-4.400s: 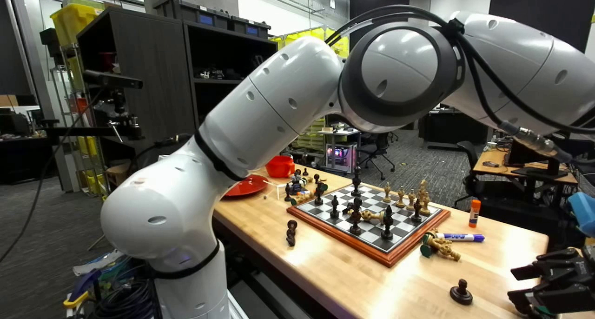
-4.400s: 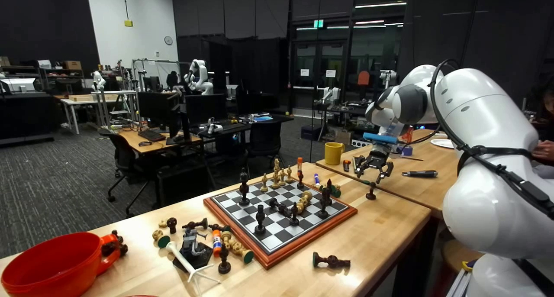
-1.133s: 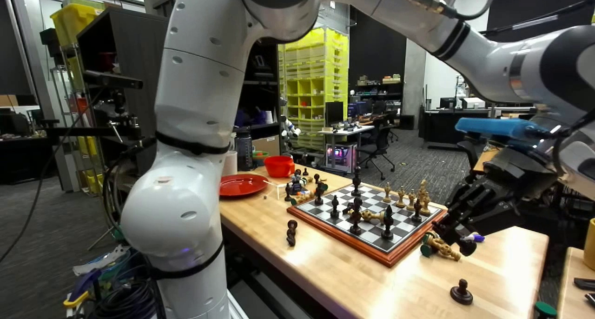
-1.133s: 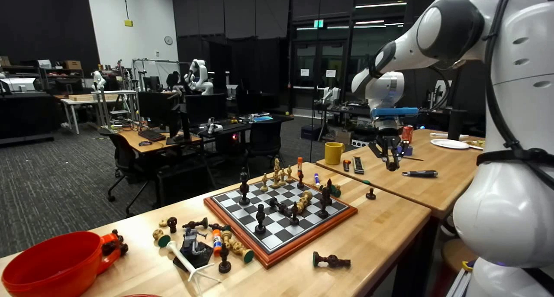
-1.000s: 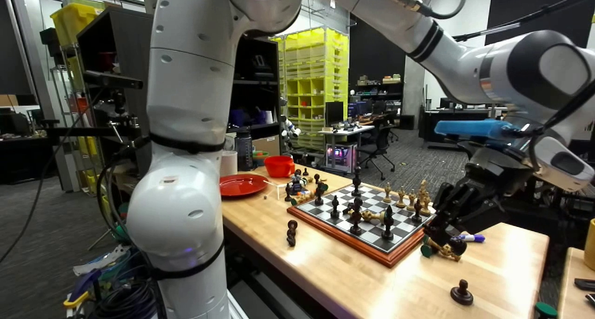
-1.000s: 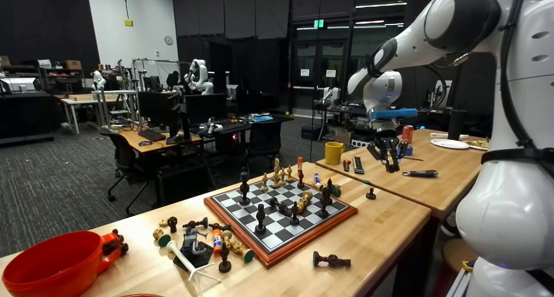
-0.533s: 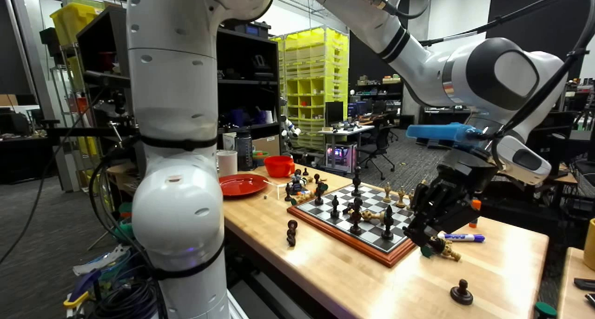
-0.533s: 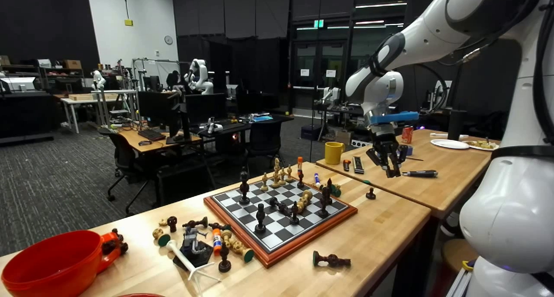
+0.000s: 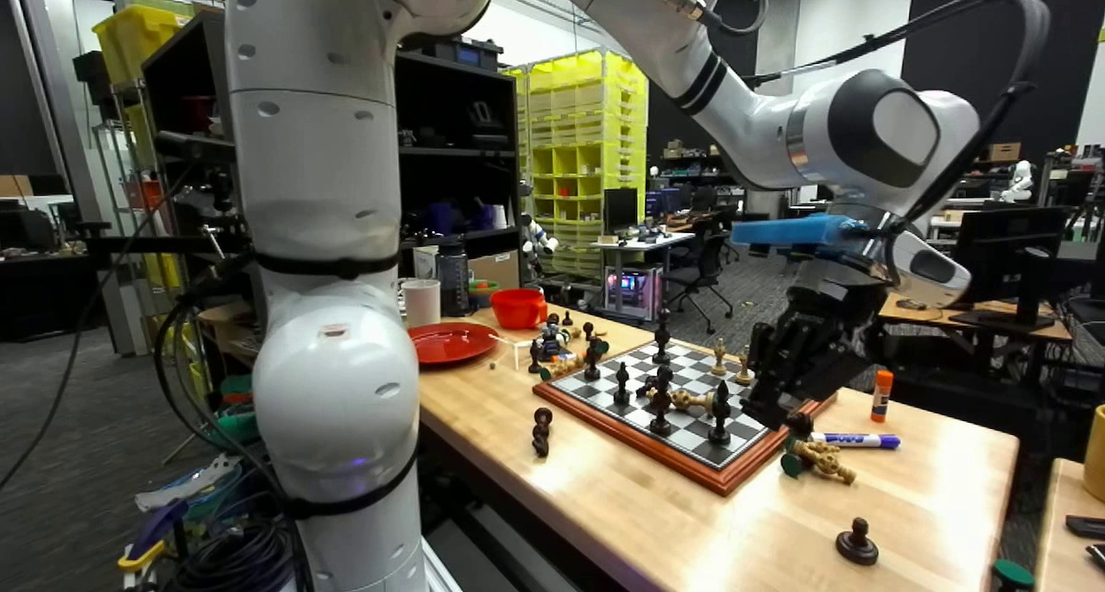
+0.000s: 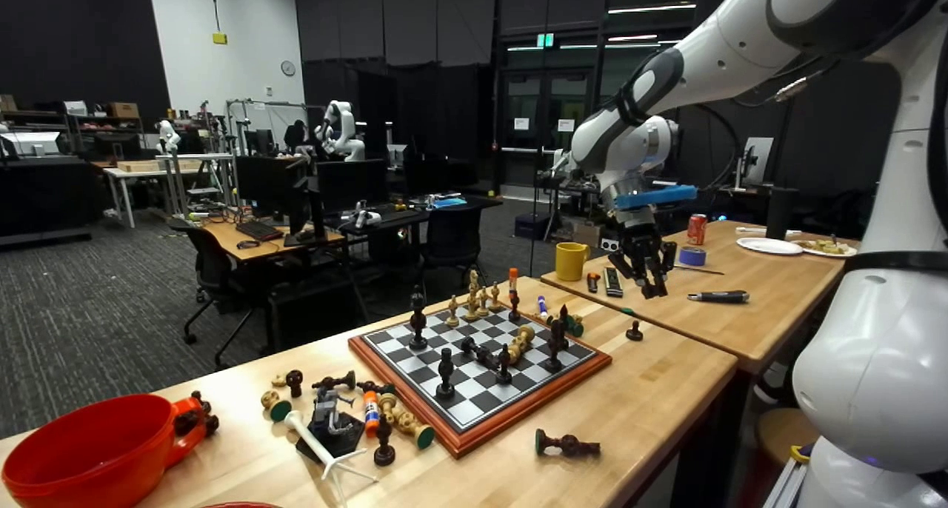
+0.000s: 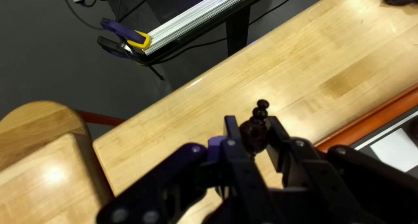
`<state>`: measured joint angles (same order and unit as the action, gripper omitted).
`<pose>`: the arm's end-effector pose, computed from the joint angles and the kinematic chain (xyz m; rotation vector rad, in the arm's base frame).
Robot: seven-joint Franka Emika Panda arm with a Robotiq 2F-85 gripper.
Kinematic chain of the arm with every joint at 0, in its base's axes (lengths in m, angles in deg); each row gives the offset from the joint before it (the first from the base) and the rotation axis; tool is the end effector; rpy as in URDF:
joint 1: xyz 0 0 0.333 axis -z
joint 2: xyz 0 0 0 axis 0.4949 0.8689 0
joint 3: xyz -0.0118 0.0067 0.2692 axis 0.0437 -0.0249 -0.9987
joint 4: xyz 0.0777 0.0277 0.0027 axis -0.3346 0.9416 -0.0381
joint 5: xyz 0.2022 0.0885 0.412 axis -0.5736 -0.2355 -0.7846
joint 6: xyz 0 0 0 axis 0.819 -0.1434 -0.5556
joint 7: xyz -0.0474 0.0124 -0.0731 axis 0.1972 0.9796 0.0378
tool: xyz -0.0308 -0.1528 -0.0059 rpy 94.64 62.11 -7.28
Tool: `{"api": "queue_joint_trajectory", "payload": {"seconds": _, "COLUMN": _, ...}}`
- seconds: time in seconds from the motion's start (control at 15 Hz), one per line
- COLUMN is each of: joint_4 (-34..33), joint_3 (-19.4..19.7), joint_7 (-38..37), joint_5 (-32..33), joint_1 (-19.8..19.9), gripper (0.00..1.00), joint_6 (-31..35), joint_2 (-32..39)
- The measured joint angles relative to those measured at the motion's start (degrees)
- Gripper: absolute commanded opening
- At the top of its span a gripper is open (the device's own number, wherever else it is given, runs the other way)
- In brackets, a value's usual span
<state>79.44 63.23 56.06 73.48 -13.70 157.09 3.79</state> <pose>0.4412 -0.2743 0.2610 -2.8823 0.8772 0.8656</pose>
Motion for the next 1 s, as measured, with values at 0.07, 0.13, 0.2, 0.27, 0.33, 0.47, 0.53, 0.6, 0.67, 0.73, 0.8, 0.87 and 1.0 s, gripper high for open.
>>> {"api": "queue_joint_trajectory", "payload": {"seconds": 0.07, "joint_4": 0.35, "joint_3": -1.32, "joint_7": -0.21, "joint_5": 0.81, "joint_1": -1.52, "gripper": 0.06, "joint_6": 0.07, "joint_2": -0.97}}
{"api": "queue_joint_trajectory", "payload": {"seconds": 0.13, "joint_4": 0.78, "joint_3": -2.74, "joint_7": -0.49, "joint_5": 1.61, "joint_1": -3.12, "gripper": 0.06, "joint_6": 0.18, "joint_2": -1.98}}
{"api": "queue_joint_trajectory", "payload": {"seconds": 0.2, "joint_4": 1.32, "joint_3": -4.18, "joint_7": -0.68, "joint_5": 2.3, "joint_1": -4.67, "gripper": 0.06, "joint_6": 0.43, "joint_2": -2.92}}
{"api": "queue_joint_trajectory", "payload": {"seconds": 0.27, "joint_4": 1.93, "joint_3": -5.65, "joint_7": -0.77, "joint_5": 2.87, "joint_1": -6.22, "gripper": 0.06, "joint_6": 0.74, "joint_2": -3.77}}
{"api": "queue_joint_trajectory", "payload": {"seconds": 0.33, "joint_4": 2.58, "joint_3": -7.06, "joint_7": -0.83, "joint_5": 3.38, "joint_1": -7.68, "gripper": 0.06, "joint_6": 1.11, "joint_2": -4.46}}
{"api": "queue_joint_trajectory", "payload": {"seconds": 0.47, "joint_4": 3.94, "joint_3": -9.66, "joint_7": -0.92, "joint_5": 4.11, "joint_1": -10.32, "gripper": 0.06, "joint_6": 2.33, "joint_2": -5.33}}
{"api": "queue_joint_trajectory", "payload": {"seconds": 0.53, "joint_4": 4.68, "joint_3": -10.85, "joint_7": -0.93, "joint_5": 4.44, "joint_1": -11.51, "gripper": 0.06, "joint_6": 3.35, "joint_2": -5.55}}
{"api": "queue_joint_trajectory", "payload": {"seconds": 0.6, "joint_4": 5.34, "joint_3": -11.88, "joint_7": -0.94, "joint_5": 4.83, "joint_1": -12.57, "gripper": 0.06, "joint_6": 4.48, "joint_2": -5.63}}
{"api": "queue_joint_trajectory", "payload": {"seconds": 0.67, "joint_4": 6.11, "joint_3": -12.88, "joint_7": -0.95, "joint_5": 5.21, "joint_1": -13.53, "gripper": 0.06, "joint_6": 5.86, "joint_2": -5.68}}
{"api": "queue_joint_trajectory", "payload": {"seconds": 0.73, "joint_4": 6.96, "joint_3": -13.79, "joint_7": -0.99, "joint_5": 5.73, "joint_1": -14.41, "gripper": 0.06, "joint_6": 7.57, "joint_2": -5.73}}
{"api": "queue_joint_trajectory", "payload": {"seconds": 0.8, "joint_4": 7.84, "joint_3": -14.59, "joint_7": -1.04, "joint_5": 6.35, "joint_1": -15.21, "gripper": 0.06, "joint_6": 9.42, "joint_2": -5.78}}
{"api": "queue_joint_trajectory", "payload": {"seconds": 0.87, "joint_4": 8.69, "joint_3": -15.3, "joint_7": -1.09, "joint_5": 6.97, "joint_1": -15.88, "gripper": 0.06, "joint_6": 11.34, "joint_2": -5.83}}
{"api": "queue_joint_trajectory", "payload": {"seconds": 1.0, "joint_4": 10.09, "joint_3": -16.36, "joint_7": -1.21, "joint_5": 7.99, "joint_1": -16.87, "gripper": 0.06, "joint_6": 14.74, "joint_2": -5.88}}
